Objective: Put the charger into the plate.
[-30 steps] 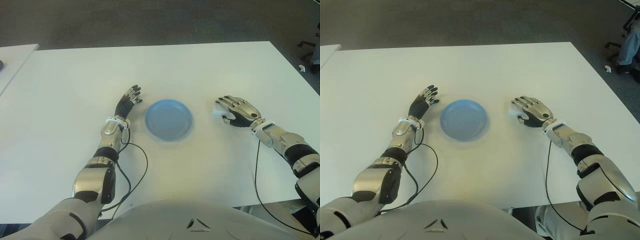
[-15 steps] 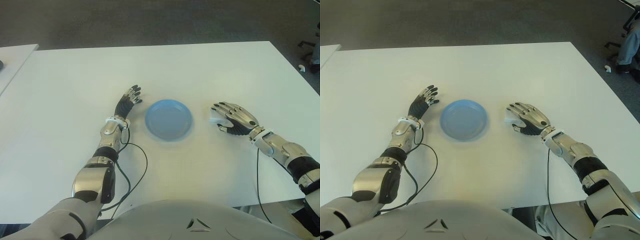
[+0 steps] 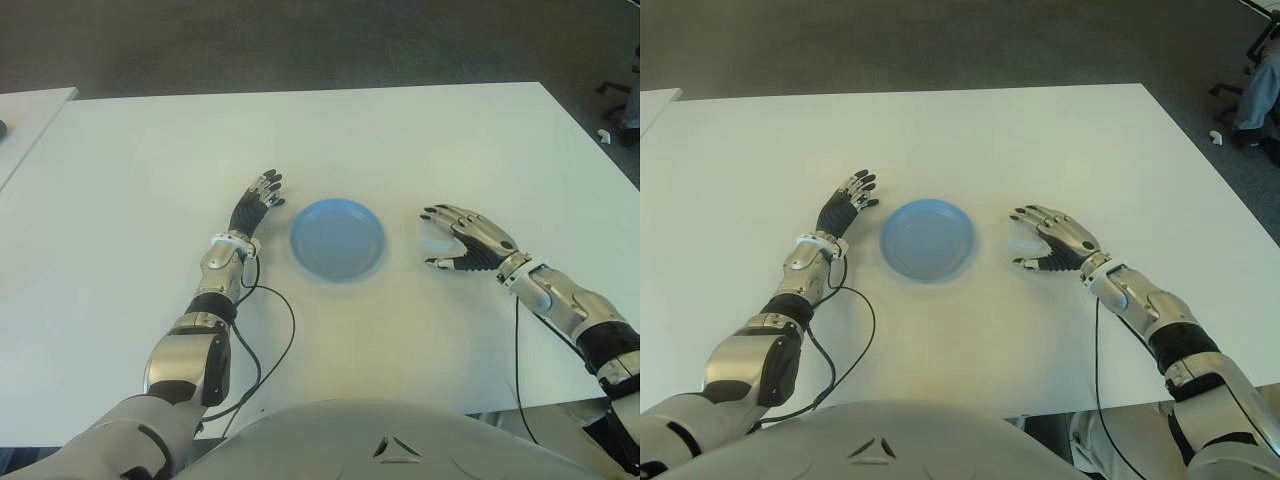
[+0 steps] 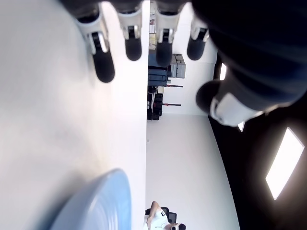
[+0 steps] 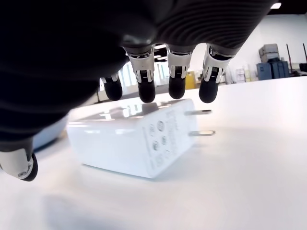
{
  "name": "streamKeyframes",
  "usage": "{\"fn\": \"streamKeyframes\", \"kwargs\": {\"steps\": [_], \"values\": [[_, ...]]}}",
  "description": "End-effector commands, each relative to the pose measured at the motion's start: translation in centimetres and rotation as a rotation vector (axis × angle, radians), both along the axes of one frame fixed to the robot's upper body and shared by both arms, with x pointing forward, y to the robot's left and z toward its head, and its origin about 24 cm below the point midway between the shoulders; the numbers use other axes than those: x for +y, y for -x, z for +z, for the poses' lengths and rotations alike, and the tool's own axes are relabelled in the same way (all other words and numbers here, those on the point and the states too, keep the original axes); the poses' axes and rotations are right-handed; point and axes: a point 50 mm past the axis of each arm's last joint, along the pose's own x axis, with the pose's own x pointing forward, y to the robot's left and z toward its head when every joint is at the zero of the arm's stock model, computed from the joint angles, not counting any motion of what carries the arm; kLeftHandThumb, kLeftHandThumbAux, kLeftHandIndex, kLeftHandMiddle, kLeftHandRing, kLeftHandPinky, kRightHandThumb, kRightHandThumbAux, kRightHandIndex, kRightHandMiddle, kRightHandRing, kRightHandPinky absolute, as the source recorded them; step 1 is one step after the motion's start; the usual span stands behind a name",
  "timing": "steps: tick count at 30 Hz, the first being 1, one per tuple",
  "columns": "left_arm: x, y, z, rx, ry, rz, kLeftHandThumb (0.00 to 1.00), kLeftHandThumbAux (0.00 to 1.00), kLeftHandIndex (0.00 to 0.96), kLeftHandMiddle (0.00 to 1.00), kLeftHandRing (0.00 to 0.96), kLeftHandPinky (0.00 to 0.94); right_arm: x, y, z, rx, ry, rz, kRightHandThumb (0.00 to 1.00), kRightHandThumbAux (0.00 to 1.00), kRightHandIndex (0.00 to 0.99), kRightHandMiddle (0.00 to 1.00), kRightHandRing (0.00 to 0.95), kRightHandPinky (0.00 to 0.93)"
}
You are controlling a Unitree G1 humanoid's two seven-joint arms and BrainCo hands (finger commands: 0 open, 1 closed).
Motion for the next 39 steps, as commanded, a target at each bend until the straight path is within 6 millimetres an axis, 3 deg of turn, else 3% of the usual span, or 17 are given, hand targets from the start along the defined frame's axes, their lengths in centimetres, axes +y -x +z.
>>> {"fn": "streamKeyframes", "kwargs": {"steps": [1, 9, 23, 39], "values": [[-0.1, 1.1, -1.7, 0.096, 0.011, -0.010, 0.000, 0.588, 0.110, 0.110, 0.088, 0.081, 0.3, 0.1, 0.2, 0.002, -0.047, 0.004, 0.000, 0.409, 0.000, 0.000, 0.000, 0.000], [-0.1, 1.1, -1.7, 0.096, 0.011, -0.013, 0.000, 0.594, 0.113, 0.116, 0.095, 0.090, 0.0, -0.8, 1.6, -0.038, -0.088, -0.002, 0.053, 0.347, 0.000, 0.000, 0.000, 0.000], [-0.1, 1.1, -1.7, 0.099, -0.011, -0.022, 0.000, 0.572, 0.108, 0.114, 0.093, 0.075, 0.4, -2.3, 3.2, -0.073, -0.069, 0.011, 0.231, 0.167, 0.000, 0.000, 0.000, 0.000], [0.0, 1.1, -1.7, 0.104, -0.015, -0.029, 0.000, 0.556, 0.113, 0.122, 0.089, 0.063, 0.1, -3.0, 3.4, -0.053, -0.037, -0.010, 0.273, 0.126, 0.000, 0.000, 0.000, 0.000]]}}
